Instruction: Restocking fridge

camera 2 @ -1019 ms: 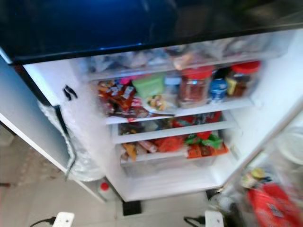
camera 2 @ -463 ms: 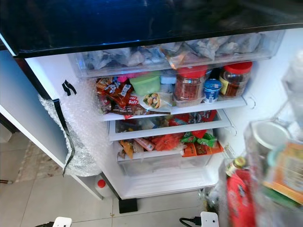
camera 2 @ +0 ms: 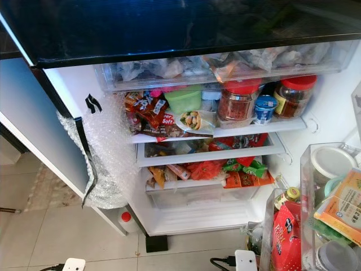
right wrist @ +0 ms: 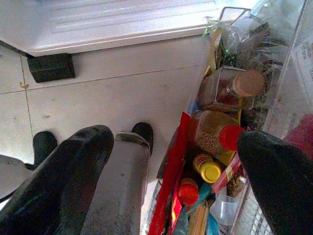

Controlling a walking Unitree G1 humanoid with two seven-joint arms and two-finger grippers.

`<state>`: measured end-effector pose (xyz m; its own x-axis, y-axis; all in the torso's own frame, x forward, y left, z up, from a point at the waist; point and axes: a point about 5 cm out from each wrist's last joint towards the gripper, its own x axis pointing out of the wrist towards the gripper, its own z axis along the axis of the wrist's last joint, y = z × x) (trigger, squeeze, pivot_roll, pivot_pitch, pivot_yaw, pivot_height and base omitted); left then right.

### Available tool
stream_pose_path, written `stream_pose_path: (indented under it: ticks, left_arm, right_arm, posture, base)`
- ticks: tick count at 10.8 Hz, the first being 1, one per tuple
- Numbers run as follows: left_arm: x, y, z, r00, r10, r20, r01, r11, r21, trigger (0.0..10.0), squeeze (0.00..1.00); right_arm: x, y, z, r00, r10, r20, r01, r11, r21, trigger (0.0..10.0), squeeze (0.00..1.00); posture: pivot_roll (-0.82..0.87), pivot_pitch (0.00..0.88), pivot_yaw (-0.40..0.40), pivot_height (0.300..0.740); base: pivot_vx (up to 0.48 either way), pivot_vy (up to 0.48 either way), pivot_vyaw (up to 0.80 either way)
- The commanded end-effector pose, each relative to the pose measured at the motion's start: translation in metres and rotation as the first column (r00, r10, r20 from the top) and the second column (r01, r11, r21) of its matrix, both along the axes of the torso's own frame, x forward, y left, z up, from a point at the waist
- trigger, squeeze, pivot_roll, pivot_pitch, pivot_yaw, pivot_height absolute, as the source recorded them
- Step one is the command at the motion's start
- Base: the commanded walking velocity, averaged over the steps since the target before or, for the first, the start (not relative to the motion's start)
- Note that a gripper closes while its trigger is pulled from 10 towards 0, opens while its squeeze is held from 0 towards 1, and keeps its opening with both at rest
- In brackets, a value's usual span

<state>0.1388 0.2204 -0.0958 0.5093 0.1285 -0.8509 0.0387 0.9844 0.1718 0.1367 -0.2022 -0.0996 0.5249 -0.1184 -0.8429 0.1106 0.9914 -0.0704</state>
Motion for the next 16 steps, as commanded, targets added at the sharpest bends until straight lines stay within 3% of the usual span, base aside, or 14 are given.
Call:
stream_pose_path:
  ticks: [1,3,6,9,11,16]
  left_arm:
    - [-0.006,0.003,-0.002,1.0,0.016,-0.018,-0.016,1.0,0.005,10.0,0.0]
    - [-0.006,0.003,-0.001,1.0,0.017,-0.018,-0.017,1.0,0.004,10.0,0.0]
    - [-0.006,0.003,-0.002,1.0,0.017,-0.02,-0.017,1.0,-0.007,10.0,0.0]
    - [-0.006,0.002,-0.002,1.0,0.023,-0.017,-0.023,1.0,-0.018,10.0,0.0]
    - [-0.006,0.002,-0.002,1.0,0.019,-0.016,-0.02,1.0,-0.021,10.0,0.0]
    - [-0.005,0.001,-0.002,1.0,0.015,-0.015,-0.015,1.0,-0.028,10.0,0.0]
  right_arm:
    - [-0.008,-0.003,-0.002,0.999,-0.017,-0.028,0.017,1.0,-0.003,10.0,0.0]
    - [-0.008,-0.004,-0.002,0.999,-0.008,-0.032,0.007,1.0,-0.015,10.0,0.0]
    - [-0.008,-0.01,-0.001,0.998,0.03,-0.054,-0.039,0.984,-0.174,10.0,0.0]
    - [-0.009,-0.013,-0.001,0.997,0.032,-0.075,-0.049,0.969,-0.242,10.0,0.0]
    - [0.022,-0.036,0.016,0.998,0.053,-0.025,-0.059,0.936,-0.347,10.0,0.0]
    - [0.012,-0.048,0.014,0.993,0.034,-0.112,-0.079,0.902,-0.424,10.0,0.0]
  posture:
    - [0.06,0.079,0.061,0.74]
    - [0.06,0.078,0.062,0.74]
    - [0.06,0.078,0.064,0.74]
    - [0.06,0.082,0.061,0.74]
    - [0.06,0.084,0.063,0.74]
    - [0.06,0.084,0.061,0.74]
  base:
    - [0.0,0.0,0.0]
    - [0.0,0.0,0.0]
    - [0.0,0.0,0.0]
    - [0.0,0.0,0.0]
    - [0.0,0.0,0.0]
    - [0.0,0.0,0.0]
